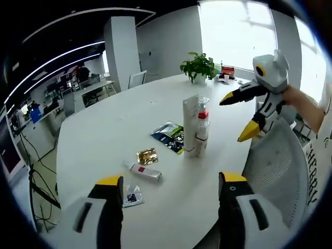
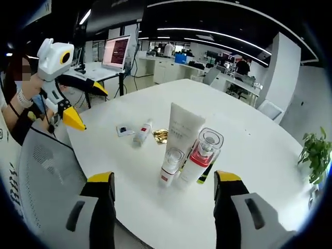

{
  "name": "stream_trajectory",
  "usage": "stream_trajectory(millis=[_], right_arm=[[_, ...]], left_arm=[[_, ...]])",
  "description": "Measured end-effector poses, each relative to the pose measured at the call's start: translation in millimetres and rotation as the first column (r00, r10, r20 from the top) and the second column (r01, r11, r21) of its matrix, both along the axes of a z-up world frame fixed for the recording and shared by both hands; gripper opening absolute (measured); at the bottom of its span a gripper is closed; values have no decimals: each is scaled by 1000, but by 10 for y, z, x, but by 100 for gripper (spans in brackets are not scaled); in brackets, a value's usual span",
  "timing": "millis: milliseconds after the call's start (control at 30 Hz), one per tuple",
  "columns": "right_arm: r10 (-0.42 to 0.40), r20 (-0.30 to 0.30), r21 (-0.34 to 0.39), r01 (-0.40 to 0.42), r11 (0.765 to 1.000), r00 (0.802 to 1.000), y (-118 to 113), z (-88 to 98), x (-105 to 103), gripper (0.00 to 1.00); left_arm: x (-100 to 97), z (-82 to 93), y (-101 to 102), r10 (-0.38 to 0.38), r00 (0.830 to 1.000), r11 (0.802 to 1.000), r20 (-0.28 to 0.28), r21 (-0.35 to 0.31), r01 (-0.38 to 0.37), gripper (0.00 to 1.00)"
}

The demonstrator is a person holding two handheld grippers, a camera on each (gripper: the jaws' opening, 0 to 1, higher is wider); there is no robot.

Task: Arrange the skincare products in the storage area until every visible bottle or jar stands upright without overlapping.

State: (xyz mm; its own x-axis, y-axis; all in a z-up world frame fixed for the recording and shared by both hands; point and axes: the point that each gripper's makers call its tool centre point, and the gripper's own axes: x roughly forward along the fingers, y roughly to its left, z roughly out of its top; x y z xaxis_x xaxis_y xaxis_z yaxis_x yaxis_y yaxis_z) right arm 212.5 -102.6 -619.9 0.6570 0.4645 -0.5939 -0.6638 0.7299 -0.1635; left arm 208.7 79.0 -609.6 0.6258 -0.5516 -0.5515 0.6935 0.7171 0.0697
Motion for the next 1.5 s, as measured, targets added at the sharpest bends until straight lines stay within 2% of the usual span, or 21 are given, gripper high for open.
stream_trajectory(millis=[133,267,367,467,700,900,1067,1367,1500], right_arm=[[-3,1,3,3,1000,1000,12,22,7,84],[-1,1,4,1,1000,1000,40,40,-1,88],[-31,-6,10,31,999,999,36,45,7,95],[-32,2,14,32,999,999,48,78,17,97],[-37,3,24,37,999,999,106,109,10,99],[-9,15,28,9,1000,1000,241,195,-38,99],[52,17,30,-53,998,998,469,201,-76,99],[99,14,57,-99,993,995,761,173,-80,99],[142,3,67,-142,988,990,953,139,-116,99]], left_arm=[[-58,18,56,11,1000,1000,-5,3,-11,80],[-91,50,81,17,1000,1000,0,-13,-17,90],[-88,81,110,30,1000,999,7,-25,-30,94],[-95,97,122,31,999,999,9,-27,-31,99],[-110,97,137,31,999,999,5,-36,-31,99],[-124,151,130,22,1000,997,10,-68,-21,99],[-128,160,141,9,1000,997,23,-74,-8,99],[-73,246,230,40,998,988,51,-151,-31,99],[-68,210,283,41,998,989,48,-142,-34,99]])
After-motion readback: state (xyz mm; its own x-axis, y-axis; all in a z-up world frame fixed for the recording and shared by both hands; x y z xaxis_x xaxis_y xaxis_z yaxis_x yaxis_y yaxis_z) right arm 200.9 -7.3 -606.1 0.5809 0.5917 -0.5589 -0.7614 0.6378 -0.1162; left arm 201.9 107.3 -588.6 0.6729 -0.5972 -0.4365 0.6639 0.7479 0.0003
